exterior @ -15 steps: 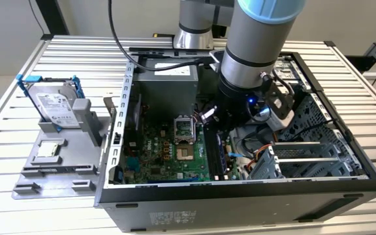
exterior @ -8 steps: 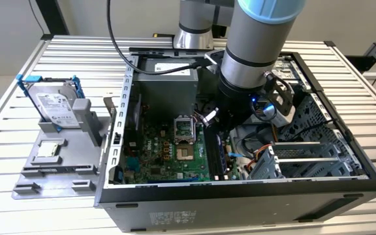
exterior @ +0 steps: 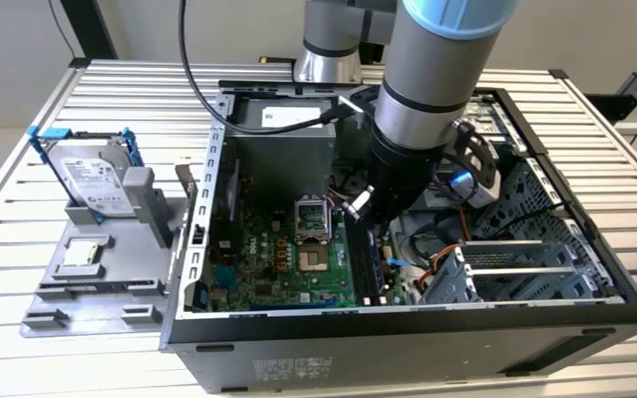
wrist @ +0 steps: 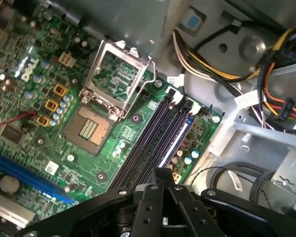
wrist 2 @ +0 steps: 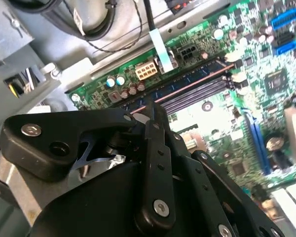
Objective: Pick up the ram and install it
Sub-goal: 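Press down the ram until it locks into place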
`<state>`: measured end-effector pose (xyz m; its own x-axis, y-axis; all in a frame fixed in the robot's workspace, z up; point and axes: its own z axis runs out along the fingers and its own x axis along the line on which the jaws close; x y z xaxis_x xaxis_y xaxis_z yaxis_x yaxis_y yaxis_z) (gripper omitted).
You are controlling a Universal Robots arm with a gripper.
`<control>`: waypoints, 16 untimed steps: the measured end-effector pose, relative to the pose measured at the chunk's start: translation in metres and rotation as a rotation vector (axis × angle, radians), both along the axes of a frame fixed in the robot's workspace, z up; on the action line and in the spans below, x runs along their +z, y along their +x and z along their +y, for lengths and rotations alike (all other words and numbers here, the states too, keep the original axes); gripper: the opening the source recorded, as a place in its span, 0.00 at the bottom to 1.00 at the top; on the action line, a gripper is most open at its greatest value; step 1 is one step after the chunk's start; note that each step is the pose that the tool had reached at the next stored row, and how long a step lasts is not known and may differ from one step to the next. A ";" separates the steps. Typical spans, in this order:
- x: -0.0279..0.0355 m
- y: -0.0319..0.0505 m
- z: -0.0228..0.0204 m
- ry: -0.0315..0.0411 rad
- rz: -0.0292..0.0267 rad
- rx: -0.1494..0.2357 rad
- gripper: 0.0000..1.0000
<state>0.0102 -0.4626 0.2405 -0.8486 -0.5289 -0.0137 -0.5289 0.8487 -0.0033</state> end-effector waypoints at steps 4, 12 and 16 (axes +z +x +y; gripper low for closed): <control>0.0000 0.0000 0.0000 -0.0018 -0.0018 0.072 0.00; -0.0001 0.0000 0.0000 -0.0028 -0.0045 0.218 0.00; 0.0000 0.0000 0.0000 -0.0028 -0.0046 0.291 0.00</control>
